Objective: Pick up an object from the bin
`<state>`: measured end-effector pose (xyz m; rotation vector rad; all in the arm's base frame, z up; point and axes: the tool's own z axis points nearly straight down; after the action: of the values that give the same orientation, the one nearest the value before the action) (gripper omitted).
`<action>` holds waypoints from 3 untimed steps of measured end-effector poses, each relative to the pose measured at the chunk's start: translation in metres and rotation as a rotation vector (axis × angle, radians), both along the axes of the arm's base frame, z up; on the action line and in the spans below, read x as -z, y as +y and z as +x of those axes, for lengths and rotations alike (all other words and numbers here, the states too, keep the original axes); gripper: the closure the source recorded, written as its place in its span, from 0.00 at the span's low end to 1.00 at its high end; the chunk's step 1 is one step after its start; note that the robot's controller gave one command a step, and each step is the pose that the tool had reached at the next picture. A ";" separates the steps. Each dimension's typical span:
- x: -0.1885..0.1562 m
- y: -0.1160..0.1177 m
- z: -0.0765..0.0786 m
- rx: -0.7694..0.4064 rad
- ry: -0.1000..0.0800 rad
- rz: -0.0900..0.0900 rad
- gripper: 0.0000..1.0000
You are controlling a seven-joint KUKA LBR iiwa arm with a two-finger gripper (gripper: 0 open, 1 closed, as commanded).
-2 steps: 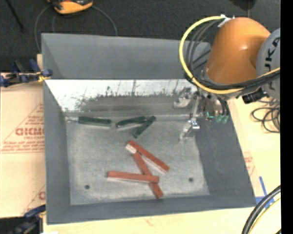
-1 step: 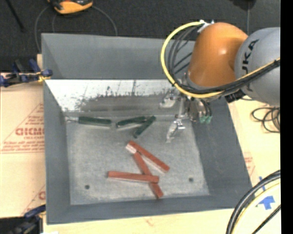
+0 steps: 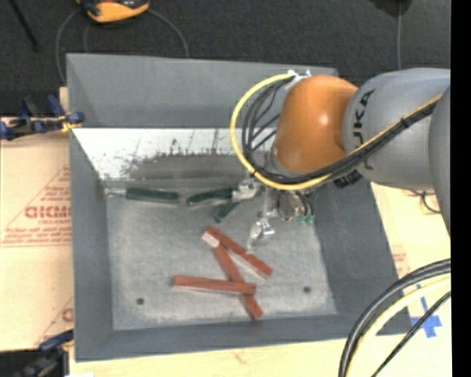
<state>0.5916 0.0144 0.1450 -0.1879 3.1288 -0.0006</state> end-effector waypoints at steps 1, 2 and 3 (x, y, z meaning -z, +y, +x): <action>0.057 -0.009 0.005 0.052 0.003 0.009 0.00; 0.049 -0.008 0.001 0.043 0.003 0.001 1.00; 0.049 -0.008 0.001 0.042 0.003 0.001 1.00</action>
Offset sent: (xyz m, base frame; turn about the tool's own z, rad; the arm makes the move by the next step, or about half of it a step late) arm -0.0324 0.0096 -0.0680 0.1705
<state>0.5930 0.0060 0.0964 -0.1215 3.1350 0.0007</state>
